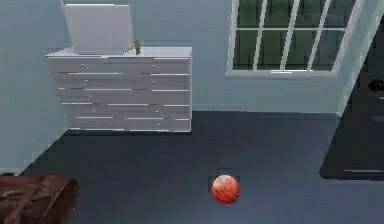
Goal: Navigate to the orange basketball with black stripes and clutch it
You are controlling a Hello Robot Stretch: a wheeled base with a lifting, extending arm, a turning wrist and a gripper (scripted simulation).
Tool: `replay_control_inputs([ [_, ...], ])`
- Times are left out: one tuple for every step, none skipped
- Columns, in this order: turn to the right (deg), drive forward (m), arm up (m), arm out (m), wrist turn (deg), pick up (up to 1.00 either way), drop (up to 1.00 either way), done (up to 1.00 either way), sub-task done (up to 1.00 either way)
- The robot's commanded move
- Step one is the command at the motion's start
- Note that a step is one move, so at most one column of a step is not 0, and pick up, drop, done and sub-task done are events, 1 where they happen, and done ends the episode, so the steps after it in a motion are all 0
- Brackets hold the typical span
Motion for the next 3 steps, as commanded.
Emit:
replay_control_inputs([
  [39.0,0.0,0.0,0.0,0.0,0.0,0.0,0.0,0.0],
  [0.0,0.4,0.0,0.0,0.0,0.0,0.0,0.0,0.0],
  [-45.0,0.0,0.0,0.0,0.0,0.0,0.0,0.0,0.0],
])
